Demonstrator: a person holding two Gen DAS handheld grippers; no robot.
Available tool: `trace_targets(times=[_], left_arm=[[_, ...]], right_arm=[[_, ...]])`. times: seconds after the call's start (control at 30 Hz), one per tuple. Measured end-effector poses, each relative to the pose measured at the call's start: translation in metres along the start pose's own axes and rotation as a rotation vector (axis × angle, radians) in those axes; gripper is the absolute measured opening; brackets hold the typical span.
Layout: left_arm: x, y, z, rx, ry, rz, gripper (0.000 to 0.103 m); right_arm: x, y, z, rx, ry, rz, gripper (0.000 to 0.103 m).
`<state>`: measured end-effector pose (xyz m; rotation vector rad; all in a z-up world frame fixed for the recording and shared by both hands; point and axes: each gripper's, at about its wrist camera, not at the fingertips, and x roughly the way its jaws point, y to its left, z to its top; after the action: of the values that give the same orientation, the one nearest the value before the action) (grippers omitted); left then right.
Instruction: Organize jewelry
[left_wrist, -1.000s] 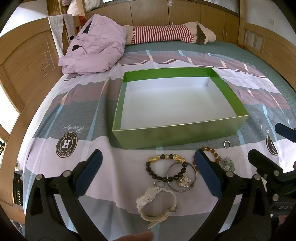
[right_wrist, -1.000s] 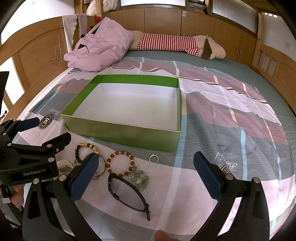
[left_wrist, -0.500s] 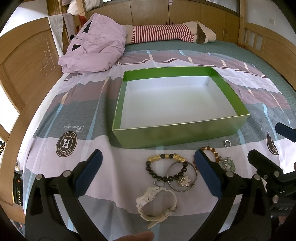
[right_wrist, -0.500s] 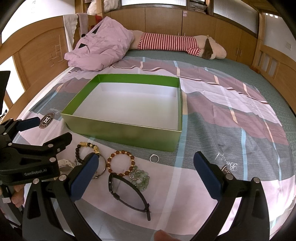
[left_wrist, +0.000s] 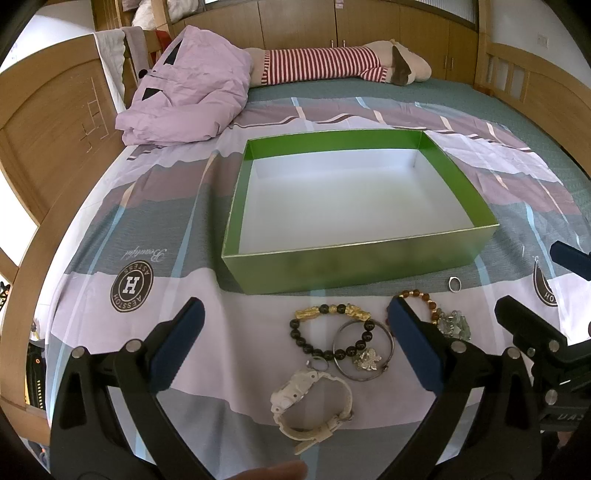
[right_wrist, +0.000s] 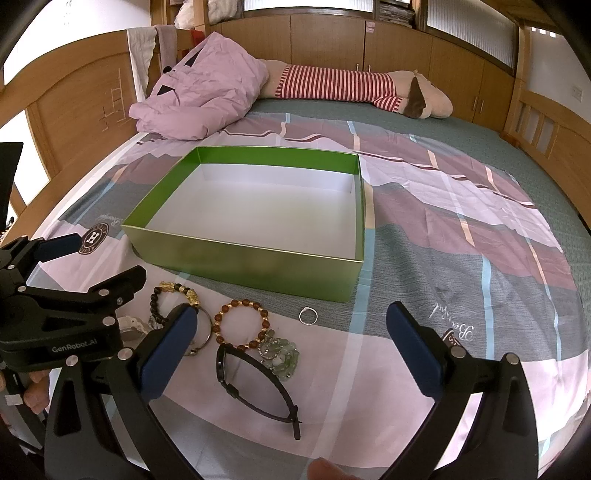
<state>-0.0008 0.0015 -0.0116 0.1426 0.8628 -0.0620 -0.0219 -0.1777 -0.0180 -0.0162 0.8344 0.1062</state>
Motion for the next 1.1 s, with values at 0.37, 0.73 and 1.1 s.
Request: trace_targets(times=[0.37, 0.73, 1.1], left_arm=[[0.001, -0.002, -0.001, 0.003, 0.006, 0.001, 0.101], [0.002, -0.003, -0.002, 0.005, 0.011, 0.0, 0.101], [0.017, 0.031, 0.013, -0.035, 0.119, -0.151, 0.08]], right_arm=[[0.0, 0.0, 0.0, 0.0, 0.0, -0.001, 0.102], [0.001, 0.003, -0.003, -0.009, 0.002, -0.004, 0.102], [0.033, -0.025, -0.012, -0.009, 0.187, -0.014, 0.09]])
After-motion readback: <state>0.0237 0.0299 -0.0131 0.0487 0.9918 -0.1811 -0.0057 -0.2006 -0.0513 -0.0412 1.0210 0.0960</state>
